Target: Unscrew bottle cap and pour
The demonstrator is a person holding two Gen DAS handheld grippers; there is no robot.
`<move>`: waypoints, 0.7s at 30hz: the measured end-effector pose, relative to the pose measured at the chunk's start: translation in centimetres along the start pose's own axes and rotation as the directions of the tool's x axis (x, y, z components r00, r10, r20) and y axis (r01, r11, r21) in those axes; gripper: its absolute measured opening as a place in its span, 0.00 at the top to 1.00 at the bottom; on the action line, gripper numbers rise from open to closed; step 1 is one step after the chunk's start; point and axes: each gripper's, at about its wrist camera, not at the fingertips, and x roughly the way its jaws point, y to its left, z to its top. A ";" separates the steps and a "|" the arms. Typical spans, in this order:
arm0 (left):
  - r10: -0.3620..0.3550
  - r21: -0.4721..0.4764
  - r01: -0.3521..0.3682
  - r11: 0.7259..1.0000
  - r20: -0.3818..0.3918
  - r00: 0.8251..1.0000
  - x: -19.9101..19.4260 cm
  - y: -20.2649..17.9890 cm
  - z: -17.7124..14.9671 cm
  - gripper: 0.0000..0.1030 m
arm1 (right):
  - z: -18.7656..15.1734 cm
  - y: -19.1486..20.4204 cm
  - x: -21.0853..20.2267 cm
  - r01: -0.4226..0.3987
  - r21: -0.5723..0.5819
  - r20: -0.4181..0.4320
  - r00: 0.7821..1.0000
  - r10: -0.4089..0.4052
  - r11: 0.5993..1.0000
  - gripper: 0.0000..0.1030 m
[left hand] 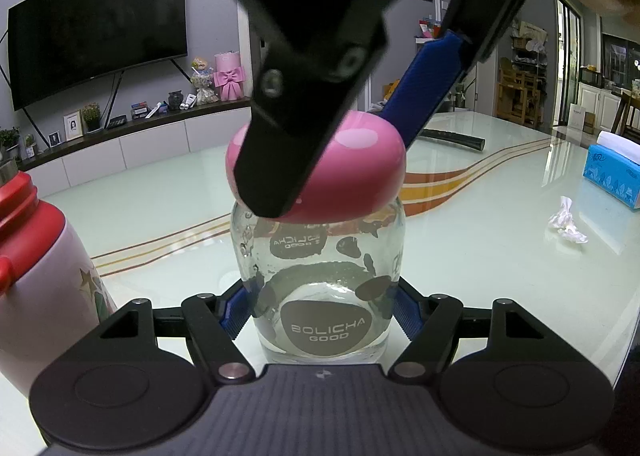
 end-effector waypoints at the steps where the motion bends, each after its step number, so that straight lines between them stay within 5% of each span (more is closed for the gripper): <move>1: 0.000 0.000 0.000 1.000 0.001 1.000 0.0 -0.1 -0.1 0.28 | 0.0 -0.1 0.0 -0.010 -0.016 0.003 1.000 0.010 1.000 0.39; 21: -0.001 0.001 0.001 1.000 0.000 1.000 -0.3 -0.3 -0.1 0.28 | -0.5 -1.4 0.1 -0.107 -0.196 0.026 0.993 0.114 0.975 0.38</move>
